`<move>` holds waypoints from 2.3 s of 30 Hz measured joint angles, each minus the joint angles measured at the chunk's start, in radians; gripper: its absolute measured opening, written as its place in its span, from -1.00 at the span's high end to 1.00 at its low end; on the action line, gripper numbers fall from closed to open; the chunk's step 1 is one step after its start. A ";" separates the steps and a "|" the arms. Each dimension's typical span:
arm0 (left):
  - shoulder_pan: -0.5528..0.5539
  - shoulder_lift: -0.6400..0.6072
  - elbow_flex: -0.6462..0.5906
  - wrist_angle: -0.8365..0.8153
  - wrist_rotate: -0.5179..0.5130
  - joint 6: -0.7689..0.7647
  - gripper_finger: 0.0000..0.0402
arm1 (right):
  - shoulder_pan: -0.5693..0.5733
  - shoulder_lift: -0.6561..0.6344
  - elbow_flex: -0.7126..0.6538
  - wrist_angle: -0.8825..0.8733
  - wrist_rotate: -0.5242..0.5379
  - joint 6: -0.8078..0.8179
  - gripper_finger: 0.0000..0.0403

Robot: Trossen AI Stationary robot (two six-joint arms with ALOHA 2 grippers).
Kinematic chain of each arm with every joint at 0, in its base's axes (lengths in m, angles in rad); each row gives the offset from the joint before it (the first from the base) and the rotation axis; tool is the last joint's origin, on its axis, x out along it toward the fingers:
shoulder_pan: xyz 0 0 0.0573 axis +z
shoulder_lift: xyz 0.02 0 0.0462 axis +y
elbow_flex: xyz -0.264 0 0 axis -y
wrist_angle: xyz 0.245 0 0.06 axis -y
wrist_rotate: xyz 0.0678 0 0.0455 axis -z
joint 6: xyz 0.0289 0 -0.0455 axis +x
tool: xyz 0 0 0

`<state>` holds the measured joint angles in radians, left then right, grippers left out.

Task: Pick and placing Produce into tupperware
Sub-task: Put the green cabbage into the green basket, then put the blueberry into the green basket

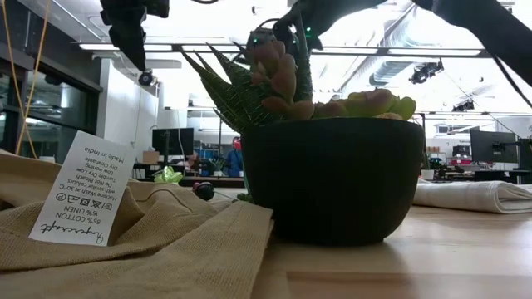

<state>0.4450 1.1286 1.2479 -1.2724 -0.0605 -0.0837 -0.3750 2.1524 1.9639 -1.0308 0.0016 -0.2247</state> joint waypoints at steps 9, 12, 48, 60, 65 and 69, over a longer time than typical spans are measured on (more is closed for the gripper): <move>0.000 0.000 0.000 0.000 0.000 0.000 -0.24 | -0.087 0.036 0.012 -0.009 -0.049 0.119 -0.13; 0.000 0.000 0.000 0.000 0.000 0.000 -0.24 | -0.106 0.036 0.012 -0.014 -0.059 0.153 -0.13; 0.000 0.001 0.000 0.000 0.000 0.000 -0.24 | -0.074 0.036 0.002 -0.061 -0.037 0.190 -0.31; 0.000 0.001 0.000 0.000 0.000 0.000 -0.24 | -0.067 0.036 0.001 -0.061 -0.038 0.203 -0.34; 0.000 0.001 0.000 0.000 0.000 0.000 -0.24 | -0.056 0.036 0.057 -0.108 -0.036 0.228 -0.34; 0.000 0.001 0.000 0.000 0.000 0.000 -0.24 | -0.055 0.036 0.165 -0.193 -0.014 0.253 -0.34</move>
<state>0.4450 1.1294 1.2476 -1.2720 -0.0605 -0.0837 -0.4305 2.1880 2.1289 -1.2240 -0.0124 0.0283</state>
